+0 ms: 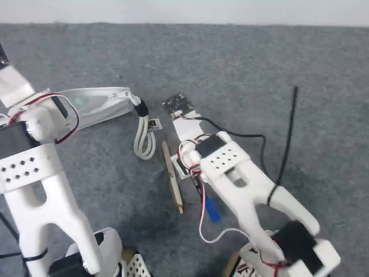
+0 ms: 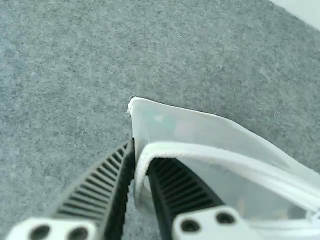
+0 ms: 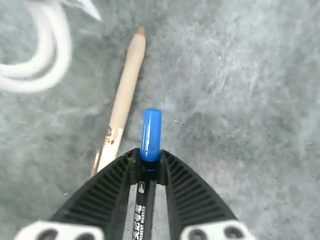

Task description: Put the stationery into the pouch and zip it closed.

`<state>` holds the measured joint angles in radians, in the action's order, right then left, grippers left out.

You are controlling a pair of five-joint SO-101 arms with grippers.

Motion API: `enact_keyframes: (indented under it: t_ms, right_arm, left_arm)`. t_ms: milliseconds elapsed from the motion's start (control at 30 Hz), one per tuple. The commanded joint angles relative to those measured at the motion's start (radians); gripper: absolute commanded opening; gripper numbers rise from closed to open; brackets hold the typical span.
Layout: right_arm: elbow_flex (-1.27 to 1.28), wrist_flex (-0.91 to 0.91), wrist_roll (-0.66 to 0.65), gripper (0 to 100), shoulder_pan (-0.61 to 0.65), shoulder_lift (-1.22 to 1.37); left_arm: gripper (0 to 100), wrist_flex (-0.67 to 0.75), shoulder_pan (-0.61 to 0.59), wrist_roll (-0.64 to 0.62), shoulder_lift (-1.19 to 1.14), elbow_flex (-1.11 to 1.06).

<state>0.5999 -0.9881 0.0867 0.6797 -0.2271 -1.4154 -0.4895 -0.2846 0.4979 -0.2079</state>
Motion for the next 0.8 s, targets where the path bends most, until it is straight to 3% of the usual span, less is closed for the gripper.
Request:
enact_keyframes:
  t_ms: [0,167,300,767]
  right_arm:
    - [-0.031,-0.030,-0.006,0.6,-0.002,-0.125]
    - [-0.031,-0.067,0.008,0.6,-0.002,-0.220]
    - [-0.031,-0.124,0.081,0.6,-0.002,-0.312]
    - [0.063,-0.150,0.087,0.6,0.038,-0.674]
  left_arm:
    - [1,0.026,0.032,-0.023,0.009,0.036]
    - [1,0.025,0.106,-0.025,0.009,0.036]
    - [1,0.025,0.112,-0.025,0.009,0.036]
    - [1,0.026,0.114,-0.025,0.009,0.031]
